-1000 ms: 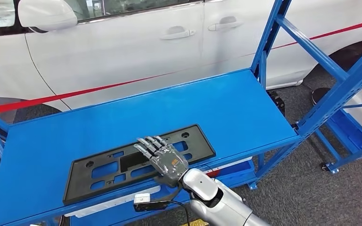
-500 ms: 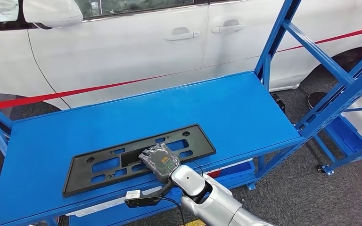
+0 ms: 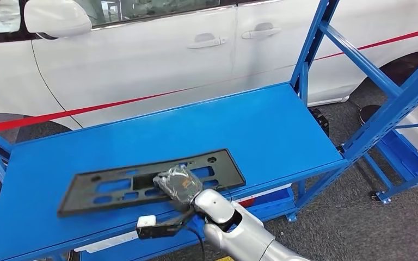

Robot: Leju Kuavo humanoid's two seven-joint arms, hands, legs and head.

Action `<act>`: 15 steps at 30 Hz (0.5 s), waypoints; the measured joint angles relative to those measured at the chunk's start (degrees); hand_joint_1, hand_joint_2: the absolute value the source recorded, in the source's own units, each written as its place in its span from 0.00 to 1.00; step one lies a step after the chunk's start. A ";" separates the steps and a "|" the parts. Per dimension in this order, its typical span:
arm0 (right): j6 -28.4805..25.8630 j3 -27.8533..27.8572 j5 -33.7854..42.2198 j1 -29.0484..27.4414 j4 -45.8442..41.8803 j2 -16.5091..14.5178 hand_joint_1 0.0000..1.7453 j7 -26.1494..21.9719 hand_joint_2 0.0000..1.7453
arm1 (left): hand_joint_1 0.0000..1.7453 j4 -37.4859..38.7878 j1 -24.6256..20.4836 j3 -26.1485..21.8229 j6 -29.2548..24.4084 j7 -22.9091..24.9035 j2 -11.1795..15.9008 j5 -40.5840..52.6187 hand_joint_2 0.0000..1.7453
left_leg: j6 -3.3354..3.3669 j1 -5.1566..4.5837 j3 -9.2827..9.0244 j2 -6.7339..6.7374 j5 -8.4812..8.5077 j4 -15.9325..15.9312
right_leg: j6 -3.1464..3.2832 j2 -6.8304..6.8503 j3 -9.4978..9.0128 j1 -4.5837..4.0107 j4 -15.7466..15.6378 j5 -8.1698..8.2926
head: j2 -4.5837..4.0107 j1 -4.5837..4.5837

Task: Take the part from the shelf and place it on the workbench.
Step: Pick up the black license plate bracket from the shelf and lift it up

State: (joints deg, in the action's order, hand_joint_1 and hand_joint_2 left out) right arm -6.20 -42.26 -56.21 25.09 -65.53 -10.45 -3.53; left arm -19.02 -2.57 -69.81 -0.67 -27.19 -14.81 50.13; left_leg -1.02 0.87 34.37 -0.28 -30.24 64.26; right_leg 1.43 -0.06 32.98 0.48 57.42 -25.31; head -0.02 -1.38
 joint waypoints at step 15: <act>-5.82 24.08 52.59 -6.23 -52.91 10.20 1.00 -4.79 1.00 | 0.00 -2.91 2.60 3.83 2.93 -4.18 1.65 6.81 1.00 | 2.51 0.16 -2.60 -0.15 4.18 -6.65 | -3.33 -0.15 3.29 0.34 6.07 -3.42 | 0.00 0.06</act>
State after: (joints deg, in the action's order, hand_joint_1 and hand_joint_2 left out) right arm -12.01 -18.18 -3.62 18.86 -118.44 -0.25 -8.33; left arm -21.93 0.03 -65.98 2.25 -31.37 -13.16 56.93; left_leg 1.48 1.04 31.77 -0.43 -26.07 57.62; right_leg -1.90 -0.21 36.27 0.83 63.48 -28.73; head -0.02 -1.32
